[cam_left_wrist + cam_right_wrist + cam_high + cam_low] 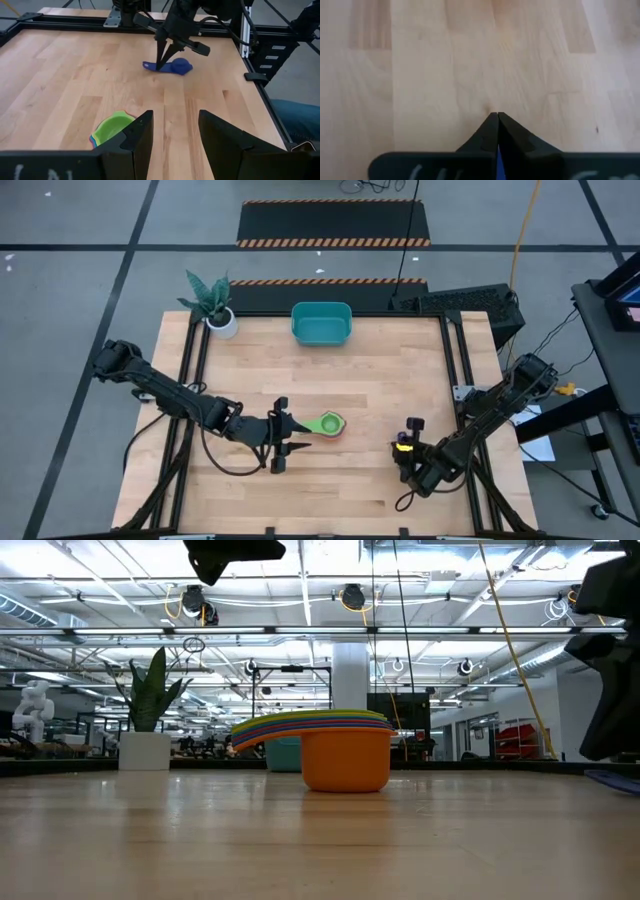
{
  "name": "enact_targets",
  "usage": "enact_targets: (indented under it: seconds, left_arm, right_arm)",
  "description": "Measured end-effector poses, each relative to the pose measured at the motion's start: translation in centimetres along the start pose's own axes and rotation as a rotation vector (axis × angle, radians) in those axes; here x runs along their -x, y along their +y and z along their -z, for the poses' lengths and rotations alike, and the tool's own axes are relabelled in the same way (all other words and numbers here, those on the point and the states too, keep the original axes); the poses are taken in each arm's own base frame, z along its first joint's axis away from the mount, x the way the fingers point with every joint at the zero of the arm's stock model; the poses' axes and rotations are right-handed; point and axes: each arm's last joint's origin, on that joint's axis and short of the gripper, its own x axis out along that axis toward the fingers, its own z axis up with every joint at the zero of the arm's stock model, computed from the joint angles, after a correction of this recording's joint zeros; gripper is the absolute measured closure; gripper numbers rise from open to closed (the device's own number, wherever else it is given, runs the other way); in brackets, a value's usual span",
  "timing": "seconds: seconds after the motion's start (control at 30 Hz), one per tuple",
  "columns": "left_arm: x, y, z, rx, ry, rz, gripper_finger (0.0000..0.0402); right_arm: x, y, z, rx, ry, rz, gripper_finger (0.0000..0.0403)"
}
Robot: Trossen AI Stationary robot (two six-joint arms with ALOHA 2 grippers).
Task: Nest measuring cups in basket
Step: Stack the dark blue measuring cup on top of the green measuring cup
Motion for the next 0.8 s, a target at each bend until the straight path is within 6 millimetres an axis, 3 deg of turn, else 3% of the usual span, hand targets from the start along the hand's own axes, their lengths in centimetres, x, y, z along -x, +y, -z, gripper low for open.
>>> enact_targets:
  seconds: [0.3,0.47,0.67,0.8]
  left_arm:
    - [0.0,0.0,0.0,0.001,-0.002,0.000,0.0243]
    - [0.0,0.0,0.0,0.002,-0.003,0.000,0.0243]
    - [0.0,0.0,0.0,0.004,-0.003,0.000,0.0243]
    - [0.0,0.0,0.0,0.021,-0.003,0.000,0.0243]
  right_arm:
    - [0.4,-0.5,0.1,-0.064,0.066,0.030,0.0403]
    - [2.1,-1.0,-1.0,-0.147,0.186,0.062,0.0403]
    - [3.7,0.3,-0.9,-0.222,0.408,-0.107,0.0403]
    - [3.6,0.7,-0.1,-0.285,0.412,-0.122,0.0403]
